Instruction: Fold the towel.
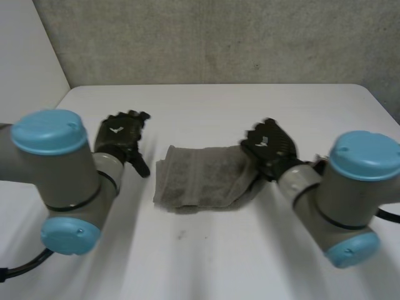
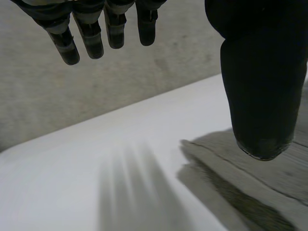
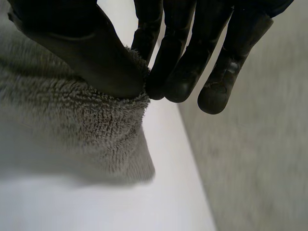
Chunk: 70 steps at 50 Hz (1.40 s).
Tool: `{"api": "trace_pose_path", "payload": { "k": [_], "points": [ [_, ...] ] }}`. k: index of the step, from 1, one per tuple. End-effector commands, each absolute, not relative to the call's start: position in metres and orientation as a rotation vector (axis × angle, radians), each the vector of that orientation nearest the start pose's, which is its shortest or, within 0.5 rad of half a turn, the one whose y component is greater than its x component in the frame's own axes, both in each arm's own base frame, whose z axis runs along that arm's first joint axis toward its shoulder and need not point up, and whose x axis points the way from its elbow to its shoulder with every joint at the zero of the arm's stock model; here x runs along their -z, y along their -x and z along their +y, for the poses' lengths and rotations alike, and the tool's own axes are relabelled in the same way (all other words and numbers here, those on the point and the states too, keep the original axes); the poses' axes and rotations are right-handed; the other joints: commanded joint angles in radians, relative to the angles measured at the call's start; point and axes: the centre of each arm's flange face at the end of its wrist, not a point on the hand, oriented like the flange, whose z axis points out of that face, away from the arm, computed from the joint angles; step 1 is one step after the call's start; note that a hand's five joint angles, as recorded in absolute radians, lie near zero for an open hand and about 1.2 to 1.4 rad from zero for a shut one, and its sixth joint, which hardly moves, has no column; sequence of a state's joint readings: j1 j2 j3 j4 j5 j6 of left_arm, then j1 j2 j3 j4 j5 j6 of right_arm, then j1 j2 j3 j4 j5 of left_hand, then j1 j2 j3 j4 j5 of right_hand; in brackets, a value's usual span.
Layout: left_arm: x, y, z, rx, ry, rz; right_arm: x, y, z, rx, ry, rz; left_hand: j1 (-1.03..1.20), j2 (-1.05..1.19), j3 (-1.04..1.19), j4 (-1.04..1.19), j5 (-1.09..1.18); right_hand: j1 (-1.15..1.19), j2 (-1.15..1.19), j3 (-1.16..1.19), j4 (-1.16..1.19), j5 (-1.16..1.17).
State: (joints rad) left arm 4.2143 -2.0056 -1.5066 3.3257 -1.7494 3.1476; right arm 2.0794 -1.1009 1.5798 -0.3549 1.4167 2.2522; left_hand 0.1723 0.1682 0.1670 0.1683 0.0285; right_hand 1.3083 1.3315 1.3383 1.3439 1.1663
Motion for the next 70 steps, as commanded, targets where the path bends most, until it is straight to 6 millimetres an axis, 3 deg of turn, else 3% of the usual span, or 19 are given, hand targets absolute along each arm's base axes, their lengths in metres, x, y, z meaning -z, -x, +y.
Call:
{"api": "trace_pose_path", "payload": {
  "k": [1,7,9,15,16,17,18,19,26,28,31,34,39,41,48,55,59,63,70],
  "points": [
    [-0.207,0.25,-0.289,2.11,-0.328,2.471,-0.18,-0.393,-0.22,2.11,1.784,1.303,0.006,0.01,0.011,0.01,-0.025,0.088,0.065,0.058,0.052,0.055],
    [-0.209,0.239,-0.29,2.1,-0.289,2.462,-0.152,-0.417,-0.206,1.965,1.83,1.202,0.003,0.007,0.008,0.007,-0.028,0.088,0.065,0.058,0.052,0.055],
    [-0.205,0.238,-0.287,2.081,-0.297,2.477,-0.131,-0.424,-0.204,1.869,1.837,1.241,0.006,0.01,0.011,0.01,-0.025,0.088,0.065,0.058,0.052,0.055],
    [-0.201,0.239,-0.285,2.075,-0.317,2.493,-0.123,-0.429,-0.203,1.787,1.752,1.302,0.006,0.01,0.011,0.01,-0.025,0.088,0.065,0.058,0.052,0.055],
    [-0.201,0.24,-0.286,2.08,-0.319,2.497,-0.124,-0.429,-0.204,1.762,1.689,1.34,0.006,0.01,0.011,0.01,-0.025,-0.135,-0.158,-0.165,-0.17,-0.167],
    [-0.199,0.241,-0.286,2.079,-0.322,2.504,-0.128,-0.429,-0.207,1.742,1.613,1.393,0.006,0.01,0.011,0.01,-0.025,-0.721,-0.744,-0.751,-0.757,-0.754],
    [-0.199,0.241,-0.286,2.079,-0.322,2.504,-0.128,-0.429,-0.207,1.742,1.612,1.394,0.006,0.01,0.011,0.01,-0.025,-0.727,-0.75,-0.757,-0.763,-0.76],
    [-0.198,0.241,-0.287,2.08,-0.315,2.511,-0.136,-0.429,-0.208,1.722,1.535,1.428,0.006,0.01,0.011,0.01,-0.025,-1.134,-1.157,-1.164,-1.169,-1.166],
    [-0.204,0.253,-0.287,2.146,-0.3,2.528,-0.185,-0.41,-0.22,1.736,1.251,1.561,0.006,0.01,0.011,0.01,-0.025,-1.134,-1.157,-1.164,-1.169,-1.166],
    [-0.208,0.261,-0.285,2.176,-0.314,2.534,-0.213,-0.385,-0.235,1.773,1.068,1.683,0.006,0.01,0.011,0.01,-0.025,-1.134,-1.157,-1.164,-1.169,-1.166],
    [-0.214,0.279,-0.279,2.239,-0.373,2.554,-0.228,-0.357,-0.254,1.784,0.874,1.81,0.006,0.01,0.011,0.01,-0.025,-1.134,-1.157,-1.164,-1.169,-1.166],
    [-0.213,0.297,-0.275,2.274,-0.477,2.595,-0.229,-0.344,-0.261,1.769,0.789,1.868,0.006,0.01,0.011,0.01,-0.025,-1.134,-1.157,-1.164,-1.169,-1.166],
    [-0.202,0.332,-0.265,2.301,-0.694,2.685,-0.214,-0.312,-0.278,1.654,0.629,2.046,0.015,0.019,0.02,0.019,-0.016,-1.134,-1.157,-1.164,-1.169,-1.166],
    [-0.189,0.352,-0.263,2.289,-0.794,2.738,-0.209,-0.309,-0.279,1.627,0.623,2.078,0.018,0.022,0.023,0.022,-0.013,-1.134,-1.157,-1.164,-1.169,-1.166],
    [-0.151,0.365,-0.271,2.141,-0.84,2.82,-0.182,-0.311,-0.289,1.533,0.625,2.164,0.024,0.028,0.029,0.028,-0.007,-1.134,-1.157,-1.164,-1.169,-1.166],
    [-0.13,0.35,-0.28,1.966,-0.745,2.859,-0.158,-0.331,-0.295,1.407,0.696,2.206,0.03,0.034,0.035,0.034,-0.001,-1.134,-1.157,-1.164,-1.169,-1.166],
    [-0.121,0.321,-0.293,1.84,-0.574,2.827,-0.148,-0.347,-0.289,1.338,0.754,2.181,0.024,0.028,0.029,0.028,-0.007,-1.134,-1.157,-1.164,-1.169,-1.166],
    [-0.118,0.312,-0.289,1.785,-0.564,2.821,-0.134,-0.364,-0.282,1.288,0.798,2.173,0.021,0.025,0.026,0.025,-0.01,-1.134,-1.157,-1.164,-1.169,-1.166],
    [-0.11,0.303,-0.272,1.697,-0.641,2.812,-0.112,-0.368,-0.286,1.3,0.823,2.232,0.012,0.016,0.017,0.016,-0.019,-1.134,-1.157,-1.164,-1.169,-1.166]
  ]
}}
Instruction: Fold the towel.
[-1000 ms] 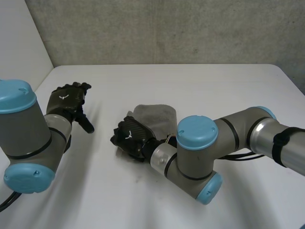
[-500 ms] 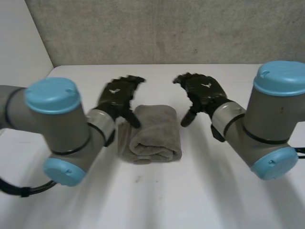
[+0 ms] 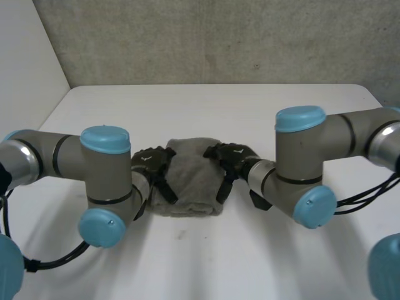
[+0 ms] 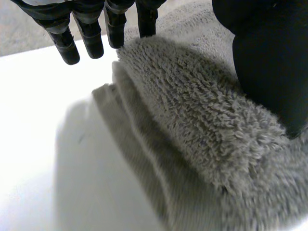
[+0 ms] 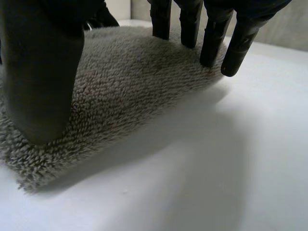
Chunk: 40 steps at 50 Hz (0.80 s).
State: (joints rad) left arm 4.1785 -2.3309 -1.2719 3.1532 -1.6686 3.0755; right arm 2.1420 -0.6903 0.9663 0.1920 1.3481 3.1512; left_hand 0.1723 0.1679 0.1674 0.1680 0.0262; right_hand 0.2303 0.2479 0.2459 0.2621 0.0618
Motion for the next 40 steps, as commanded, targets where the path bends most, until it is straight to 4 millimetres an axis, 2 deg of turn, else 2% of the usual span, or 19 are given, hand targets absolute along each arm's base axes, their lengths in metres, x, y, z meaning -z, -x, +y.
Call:
{"api": "trace_pose_path", "payload": {
  "k": [1,7,9,10,12,13,14,15,17,18,19,20,22,23,25,28,30,33,40],
  "points": [
    [-0.11,0.303,-0.272,1.696,-0.641,2.812,-0.11,-0.366,-0.288,1.322,0.841,2.253,0.012,0.016,0.017,0.016,-0.017,-0.056,-0.073,-0.071,-0.088,-0.062],
    [-0.109,0.3,-0.265,1.669,-0.654,2.823,-0.12,-0.365,-0.291,1.384,0.887,2.254,0.006,0.01,0.011,0.01,-0.022,-0.056,-0.073,-0.071,-0.088,-0.062],
    [-0.122,0.301,-0.265,1.72,-0.651,2.805,-0.149,-0.366,-0.291,1.45,0.861,2.202,0.006,0.01,0.011,0.01,-0.022,-0.056,-0.073,-0.071,-0.088,-0.062],
    [-0.122,0.301,-0.265,1.721,-0.651,2.805,-0.149,-0.366,-0.291,1.451,0.861,2.201,0.006,0.01,0.011,0.01,-0.022,-0.056,-0.073,-0.071,-0.088,-0.062],
    [-0.135,0.302,-0.266,1.774,-0.643,2.784,-0.188,-0.363,-0.291,1.543,0.829,2.129,0.006,0.01,0.011,0.01,-0.022,-0.056,-0.073,-0.071,-0.088,-0.062],
    [-0.152,0.303,-0.267,1.842,-0.632,2.759,-0.188,-0.363,-0.291,1.543,0.828,2.129,0.006,0.01,0.011,0.01,-0.022,-0.056,-0.073,-0.071,-0.088,-0.062],
    [-0.171,0.303,-0.269,1.918,-0.617,2.725,-0.209,-0.36,-0.291,1.594,0.813,2.09,0.006,0.01,0.011,0.01,-0.022,-0.056,-0.073,-0.071,-0.088,-0.062],
    [-0.171,0.303,-0.269,1.919,-0.617,2.725,-0.21,-0.36,-0.291,1.595,0.813,2.09,0.006,0.01,0.011,0.01,-0.022,-0.056,-0.073,-0.071,-0.088,-0.062],
    [-0.218,0.301,-0.269,2.106,-0.574,2.632,-0.251,-0.352,-0.289,1.702,0.776,2.012,0.006,0.01,0.011,0.01,-0.022,-0.056,-0.073,-0.071,-0.088,-0.062],
    [-0.219,0.301,-0.269,2.107,-0.574,2.631,-0.252,-0.352,-0.289,1.702,0.776,2.012,0.006,0.01,0.011,0.01,-0.022,-0.056,-0.073,-0.071,-0.088,-0.062],
    [-0.242,0.299,-0.268,2.195,-0.552,2.58,-0.272,-0.344,-0.288,1.759,0.749,1.982,0.006,0.01,0.011,0.01,-0.022,-0.056,-0.073,-0.071,-0.088,-0.062],
    [-0.242,0.299,-0.268,2.196,-0.552,2.58,-0.29,-0.336,-0.287,1.806,0.725,1.957,0.006,0.01,0.011,0.01,-0.022,-0.056,-0.073,-0.071,-0.088,-0.062],
    [-0.281,0.288,-0.266,2.32,-0.494,2.486,-0.303,-0.326,-0.286,1.843,0.699,1.951,0.006,0.01,0.011,0.01,-0.022,-0.056,-0.073,-0.071,-0.088,-0.062],
    [-0.281,0.288,-0.266,2.321,-0.494,2.485,-0.303,-0.326,-0.286,1.843,0.699,1.951,0.006,0.01,0.011,0.01,-0.022,-0.056,-0.073,-0.071,-0.088,-0.062],
    [-0.311,0.269,-0.264,2.371,-0.424,2.422,-0.32,-0.301,-0.286,1.92,0.64,1.968,0.006,0.01,0.011,0.01,-0.022,-0.056,-0.073,-0.071,-0.088,-0.062],
    [-0.325,0.257,-0.261,2.382,-0.386,2.396,-0.335,-0.276,-0.281,1.991,0.575,1.991,0.006,0.01,0.011,0.01,-0.022,-0.056,-0.073,-0.071,-0.088,-0.062],
    [-0.34,0.237,-0.257,2.363,-0.321,2.375,-0.34,-0.267,-0.278,2.016,0.548,2.0,0.006,0.01,0.011,0.01,-0.022,-0.056,-0.073,-0.071,-0.088,-0.062],
    [-0.344,0.227,-0.254,2.329,-0.3,2.387,-0.346,-0.254,-0.27,2.058,0.519,2.005,0.009,0.013,0.014,0.013,-0.02,-0.056,-0.073,-0.071,-0.088,-0.062],
    [-0.352,0.229,-0.241,2.342,-0.366,2.432,-0.342,-0.244,-0.257,2.092,0.542,2.013,0.006,0.01,0.011,0.01,-0.022,-0.056,-0.073,-0.071,-0.088,-0.062]
  ]
}}
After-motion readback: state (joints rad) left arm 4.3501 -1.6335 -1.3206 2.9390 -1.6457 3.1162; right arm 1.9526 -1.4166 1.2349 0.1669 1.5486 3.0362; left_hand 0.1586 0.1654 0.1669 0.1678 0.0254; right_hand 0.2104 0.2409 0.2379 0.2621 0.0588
